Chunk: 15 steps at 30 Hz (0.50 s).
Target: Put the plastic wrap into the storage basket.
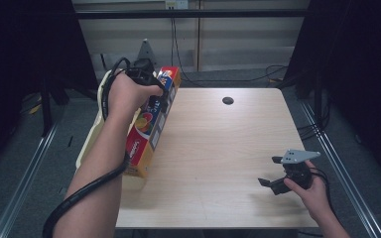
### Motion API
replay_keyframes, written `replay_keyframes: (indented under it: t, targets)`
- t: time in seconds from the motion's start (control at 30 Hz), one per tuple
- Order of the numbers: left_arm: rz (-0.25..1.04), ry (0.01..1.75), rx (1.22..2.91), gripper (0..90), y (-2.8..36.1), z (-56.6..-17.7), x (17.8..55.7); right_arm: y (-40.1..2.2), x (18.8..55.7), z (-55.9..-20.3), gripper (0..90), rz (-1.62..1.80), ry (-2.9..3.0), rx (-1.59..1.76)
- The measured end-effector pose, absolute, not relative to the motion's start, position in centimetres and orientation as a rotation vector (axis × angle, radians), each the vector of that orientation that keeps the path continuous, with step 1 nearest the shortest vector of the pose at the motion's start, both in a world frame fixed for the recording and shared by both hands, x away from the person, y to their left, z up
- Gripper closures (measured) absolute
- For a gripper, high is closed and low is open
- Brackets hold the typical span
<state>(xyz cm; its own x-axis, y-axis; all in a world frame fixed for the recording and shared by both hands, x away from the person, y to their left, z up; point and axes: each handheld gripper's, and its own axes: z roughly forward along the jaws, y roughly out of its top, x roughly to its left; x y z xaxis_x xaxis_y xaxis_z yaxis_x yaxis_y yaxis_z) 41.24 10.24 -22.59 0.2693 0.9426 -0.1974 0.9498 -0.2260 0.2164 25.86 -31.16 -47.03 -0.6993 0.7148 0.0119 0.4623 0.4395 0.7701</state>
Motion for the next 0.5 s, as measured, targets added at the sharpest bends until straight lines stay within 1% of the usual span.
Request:
replay_keyframes:
  t: [0.5]
  targets:
    - [-0.025, 1.777, 2.223, 41.0, 12.5, -22.1, 41.0, -31.1, 25.9, -47.1, 2.6, 1.125, 2.385, 1.010]
